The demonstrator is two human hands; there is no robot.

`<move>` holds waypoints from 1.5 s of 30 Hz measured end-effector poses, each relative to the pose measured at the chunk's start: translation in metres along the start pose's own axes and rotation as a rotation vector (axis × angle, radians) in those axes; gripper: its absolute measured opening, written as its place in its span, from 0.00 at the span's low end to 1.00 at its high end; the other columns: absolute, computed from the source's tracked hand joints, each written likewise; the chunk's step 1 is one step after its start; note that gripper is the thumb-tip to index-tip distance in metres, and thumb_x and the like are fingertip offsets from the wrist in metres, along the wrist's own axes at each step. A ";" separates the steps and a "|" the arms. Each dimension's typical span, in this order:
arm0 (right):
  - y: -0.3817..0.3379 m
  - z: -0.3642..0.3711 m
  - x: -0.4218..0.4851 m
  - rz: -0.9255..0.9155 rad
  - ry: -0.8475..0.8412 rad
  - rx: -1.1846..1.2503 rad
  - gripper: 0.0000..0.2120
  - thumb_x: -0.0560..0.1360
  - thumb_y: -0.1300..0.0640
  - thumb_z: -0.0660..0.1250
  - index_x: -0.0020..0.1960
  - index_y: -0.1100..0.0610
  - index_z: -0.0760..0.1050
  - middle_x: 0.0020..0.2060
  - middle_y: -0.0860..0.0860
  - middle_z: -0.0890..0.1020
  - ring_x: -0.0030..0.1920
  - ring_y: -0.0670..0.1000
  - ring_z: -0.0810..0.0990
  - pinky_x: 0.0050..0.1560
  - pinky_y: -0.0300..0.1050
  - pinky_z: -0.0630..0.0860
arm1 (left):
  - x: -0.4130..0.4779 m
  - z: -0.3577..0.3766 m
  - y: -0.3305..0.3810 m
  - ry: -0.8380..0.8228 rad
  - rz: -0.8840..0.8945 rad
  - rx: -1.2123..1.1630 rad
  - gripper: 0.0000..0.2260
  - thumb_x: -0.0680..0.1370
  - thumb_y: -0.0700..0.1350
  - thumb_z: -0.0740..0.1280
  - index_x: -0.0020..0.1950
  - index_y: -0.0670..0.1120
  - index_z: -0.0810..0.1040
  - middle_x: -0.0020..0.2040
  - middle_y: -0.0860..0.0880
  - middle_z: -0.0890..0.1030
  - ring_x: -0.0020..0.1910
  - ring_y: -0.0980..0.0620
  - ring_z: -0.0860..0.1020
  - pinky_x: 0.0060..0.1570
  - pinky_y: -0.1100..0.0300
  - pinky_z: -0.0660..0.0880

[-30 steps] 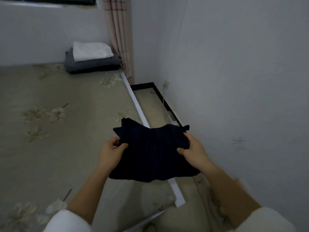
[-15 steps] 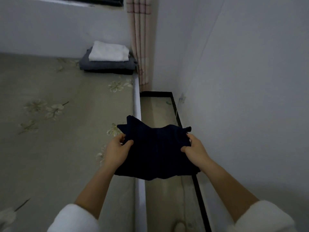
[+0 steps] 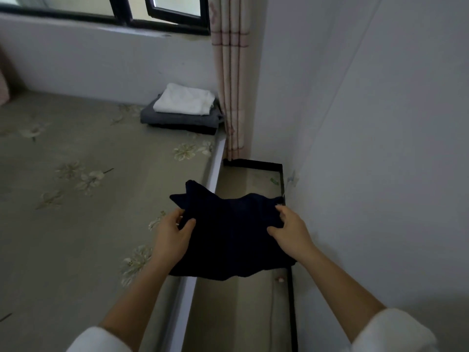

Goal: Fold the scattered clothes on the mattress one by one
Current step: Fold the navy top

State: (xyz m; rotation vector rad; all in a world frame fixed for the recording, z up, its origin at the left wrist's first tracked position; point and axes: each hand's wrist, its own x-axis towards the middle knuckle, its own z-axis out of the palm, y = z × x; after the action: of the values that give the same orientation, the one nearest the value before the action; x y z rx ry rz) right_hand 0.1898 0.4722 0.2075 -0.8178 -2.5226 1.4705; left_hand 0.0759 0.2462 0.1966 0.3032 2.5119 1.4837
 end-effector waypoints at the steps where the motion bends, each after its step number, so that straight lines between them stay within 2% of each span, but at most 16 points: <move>1: -0.002 -0.001 0.013 -0.006 -0.012 0.000 0.21 0.75 0.67 0.65 0.65 0.53 0.70 0.49 0.43 0.74 0.47 0.41 0.73 0.37 0.24 0.68 | 0.011 0.001 0.004 0.010 0.005 0.011 0.03 0.79 0.43 0.64 0.52 0.49 0.75 0.42 0.53 0.79 0.41 0.54 0.78 0.38 0.59 0.74; 4: -0.005 -0.001 0.059 -0.020 -0.055 0.019 0.19 0.74 0.66 0.66 0.64 0.53 0.71 0.47 0.43 0.77 0.47 0.44 0.76 0.41 0.29 0.69 | 0.049 0.003 0.011 0.035 -0.003 0.021 0.04 0.80 0.44 0.63 0.53 0.48 0.76 0.42 0.53 0.78 0.40 0.55 0.78 0.36 0.61 0.73; 8: -0.019 -0.002 0.140 -0.026 -0.065 0.008 0.22 0.73 0.64 0.67 0.66 0.55 0.71 0.54 0.49 0.79 0.54 0.50 0.78 0.50 0.43 0.75 | 0.121 0.007 0.018 0.077 0.005 0.042 0.04 0.80 0.43 0.64 0.54 0.48 0.76 0.41 0.55 0.78 0.38 0.57 0.77 0.33 0.64 0.69; 10: -0.029 -0.001 0.185 -0.031 -0.058 0.009 0.23 0.73 0.65 0.68 0.67 0.56 0.70 0.55 0.49 0.78 0.56 0.50 0.77 0.53 0.43 0.73 | 0.163 0.009 0.021 0.087 -0.003 0.016 0.05 0.80 0.43 0.64 0.54 0.47 0.76 0.42 0.52 0.78 0.39 0.55 0.78 0.34 0.63 0.70; 14: -0.054 0.004 0.276 -0.019 -0.085 -0.001 0.24 0.74 0.63 0.68 0.69 0.56 0.68 0.59 0.49 0.76 0.58 0.48 0.75 0.50 0.37 0.70 | 0.253 0.009 0.032 0.056 -0.031 -0.039 0.03 0.80 0.42 0.63 0.52 0.47 0.75 0.43 0.49 0.79 0.40 0.50 0.79 0.33 0.63 0.71; 17: -0.074 0.007 0.344 -0.015 -0.076 -0.022 0.26 0.74 0.61 0.68 0.71 0.56 0.66 0.62 0.50 0.75 0.58 0.48 0.74 0.53 0.41 0.72 | 0.320 0.006 0.044 0.046 -0.045 -0.036 0.04 0.80 0.42 0.63 0.54 0.46 0.75 0.44 0.49 0.79 0.39 0.55 0.78 0.32 0.65 0.69; 19: -0.088 0.010 0.385 -0.013 -0.076 -0.010 0.26 0.75 0.62 0.67 0.71 0.55 0.66 0.60 0.49 0.75 0.56 0.49 0.75 0.53 0.42 0.73 | 0.360 0.004 0.053 0.059 -0.055 -0.033 0.04 0.80 0.42 0.64 0.53 0.47 0.75 0.43 0.50 0.79 0.38 0.56 0.78 0.31 0.65 0.68; 21: -0.102 0.013 0.425 -0.024 -0.085 0.007 0.25 0.75 0.63 0.67 0.70 0.55 0.66 0.57 0.48 0.74 0.55 0.48 0.73 0.53 0.42 0.72 | 0.401 0.002 0.060 0.073 -0.044 -0.018 0.03 0.79 0.42 0.64 0.52 0.47 0.76 0.41 0.50 0.79 0.38 0.54 0.78 0.31 0.64 0.68; 24: -0.117 0.020 0.493 -0.019 -0.104 0.023 0.25 0.75 0.62 0.68 0.70 0.55 0.66 0.61 0.50 0.74 0.59 0.50 0.75 0.57 0.46 0.74 | 0.464 -0.001 0.065 0.102 -0.038 0.018 0.02 0.79 0.42 0.65 0.49 0.47 0.77 0.40 0.49 0.81 0.38 0.52 0.79 0.32 0.60 0.71; 29: -0.140 0.038 0.617 -0.034 -0.181 0.036 0.22 0.74 0.63 0.68 0.66 0.54 0.70 0.56 0.48 0.78 0.51 0.46 0.77 0.44 0.35 0.74 | 0.577 -0.002 0.063 0.146 -0.056 0.031 0.03 0.80 0.43 0.63 0.49 0.48 0.77 0.41 0.48 0.81 0.39 0.49 0.79 0.36 0.54 0.73; 31: -0.150 0.047 0.670 -0.039 -0.221 0.040 0.22 0.73 0.63 0.69 0.65 0.54 0.71 0.56 0.49 0.79 0.51 0.46 0.78 0.46 0.38 0.75 | 0.628 -0.001 0.060 0.196 -0.053 0.068 0.04 0.80 0.43 0.63 0.47 0.47 0.76 0.39 0.47 0.80 0.37 0.50 0.78 0.33 0.56 0.71; 33: -0.160 0.057 0.722 -0.036 -0.258 0.045 0.23 0.72 0.61 0.70 0.65 0.54 0.71 0.55 0.48 0.79 0.52 0.47 0.79 0.53 0.45 0.78 | 0.679 -0.001 0.061 0.235 -0.071 0.099 0.06 0.80 0.43 0.62 0.45 0.46 0.76 0.37 0.47 0.79 0.35 0.50 0.78 0.31 0.58 0.69; 36: -0.179 0.072 0.786 -0.033 -0.307 0.043 0.24 0.72 0.61 0.71 0.66 0.54 0.69 0.54 0.48 0.78 0.54 0.48 0.78 0.55 0.47 0.78 | 0.746 -0.002 0.064 0.236 -0.114 0.121 0.05 0.80 0.44 0.62 0.49 0.46 0.77 0.39 0.49 0.80 0.37 0.52 0.78 0.31 0.59 0.70; 40: -0.201 0.096 0.863 -0.033 -0.386 0.074 0.23 0.73 0.62 0.71 0.64 0.53 0.67 0.46 0.42 0.74 0.46 0.40 0.74 0.42 0.33 0.73 | 0.832 -0.015 0.068 0.249 -0.130 0.173 0.06 0.80 0.43 0.63 0.51 0.44 0.79 0.38 0.47 0.81 0.36 0.49 0.78 0.31 0.58 0.69; 42: -0.209 0.108 0.893 -0.010 -0.379 0.107 0.25 0.72 0.64 0.72 0.65 0.55 0.67 0.45 0.42 0.73 0.46 0.42 0.75 0.44 0.35 0.73 | 0.869 -0.023 0.072 0.259 -0.137 0.194 0.07 0.80 0.43 0.62 0.51 0.43 0.79 0.39 0.44 0.81 0.36 0.46 0.79 0.31 0.57 0.68; 45: -0.215 0.125 0.928 0.044 -0.344 0.189 0.25 0.72 0.64 0.72 0.66 0.59 0.68 0.51 0.49 0.79 0.51 0.49 0.79 0.50 0.43 0.78 | 0.922 -0.035 0.077 0.285 -0.124 0.225 0.09 0.80 0.42 0.63 0.56 0.42 0.80 0.43 0.45 0.81 0.37 0.51 0.77 0.33 0.59 0.69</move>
State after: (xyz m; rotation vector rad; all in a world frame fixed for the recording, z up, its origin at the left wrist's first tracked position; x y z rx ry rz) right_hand -0.7273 0.7565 0.1633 -0.6404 -2.5473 1.9793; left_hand -0.8109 0.5108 0.2127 -0.0352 2.8683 1.2770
